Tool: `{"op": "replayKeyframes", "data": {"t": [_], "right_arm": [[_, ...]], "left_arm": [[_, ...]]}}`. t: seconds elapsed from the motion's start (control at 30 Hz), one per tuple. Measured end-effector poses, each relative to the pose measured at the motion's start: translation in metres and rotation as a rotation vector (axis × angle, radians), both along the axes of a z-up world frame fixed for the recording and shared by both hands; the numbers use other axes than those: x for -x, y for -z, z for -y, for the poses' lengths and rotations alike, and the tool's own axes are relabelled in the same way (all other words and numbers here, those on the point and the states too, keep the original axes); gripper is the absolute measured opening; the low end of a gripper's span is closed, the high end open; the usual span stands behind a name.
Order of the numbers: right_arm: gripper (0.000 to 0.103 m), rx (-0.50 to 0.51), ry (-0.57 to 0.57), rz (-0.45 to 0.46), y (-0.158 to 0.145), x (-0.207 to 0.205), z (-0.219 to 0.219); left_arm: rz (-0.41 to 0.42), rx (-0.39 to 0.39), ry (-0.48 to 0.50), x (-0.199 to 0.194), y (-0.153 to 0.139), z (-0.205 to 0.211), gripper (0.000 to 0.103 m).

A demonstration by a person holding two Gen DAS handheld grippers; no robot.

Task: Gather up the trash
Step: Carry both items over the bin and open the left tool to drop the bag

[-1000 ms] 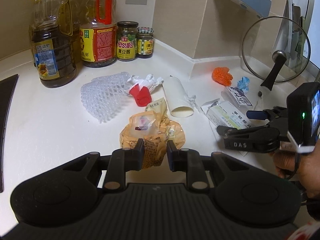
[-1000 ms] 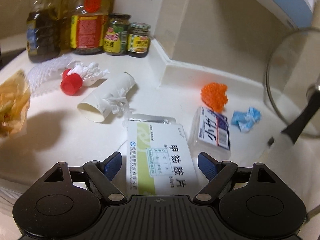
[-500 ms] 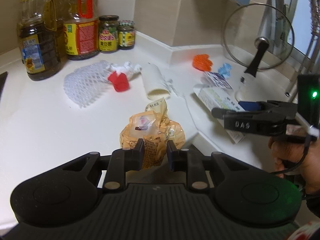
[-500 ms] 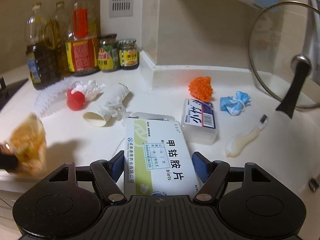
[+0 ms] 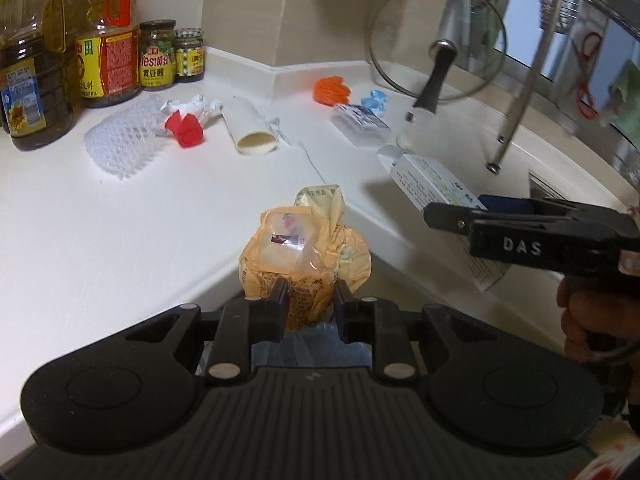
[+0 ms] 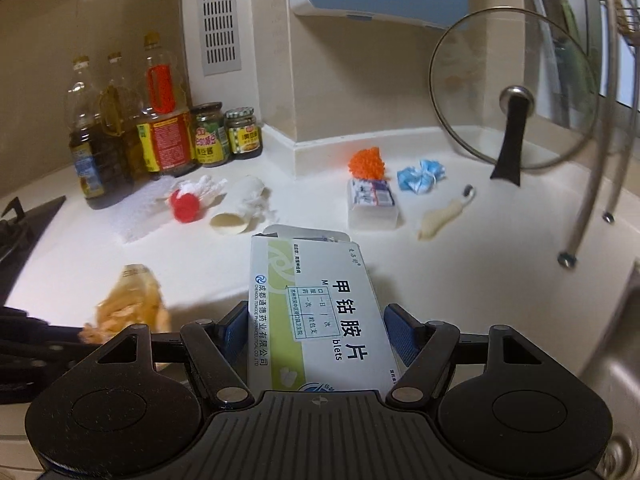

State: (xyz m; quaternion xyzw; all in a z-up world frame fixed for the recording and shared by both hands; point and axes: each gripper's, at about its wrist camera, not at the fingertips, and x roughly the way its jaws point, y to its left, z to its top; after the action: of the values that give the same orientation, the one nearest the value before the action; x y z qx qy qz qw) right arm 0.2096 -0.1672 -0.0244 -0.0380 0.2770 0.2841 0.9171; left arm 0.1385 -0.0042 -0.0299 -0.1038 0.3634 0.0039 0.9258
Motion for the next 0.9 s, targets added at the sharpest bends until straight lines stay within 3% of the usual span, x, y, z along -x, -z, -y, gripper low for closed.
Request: {"op": "replayKeyframes", "data": {"t": [0.37, 0.9], "right_arm": [[0.071, 0.020, 0.034, -0.110, 0.044, 0.074, 0.001], [0.071, 0.023, -0.040, -0.126, 0.134, 0.055, -0.008]], "left_arm": [[-0.093, 0.023, 0.059, 0.040, 0.048, -0.003, 0.021], [-0.203, 0.031, -0.013, 0.024, 0.139, -0.006, 0.021]]}}
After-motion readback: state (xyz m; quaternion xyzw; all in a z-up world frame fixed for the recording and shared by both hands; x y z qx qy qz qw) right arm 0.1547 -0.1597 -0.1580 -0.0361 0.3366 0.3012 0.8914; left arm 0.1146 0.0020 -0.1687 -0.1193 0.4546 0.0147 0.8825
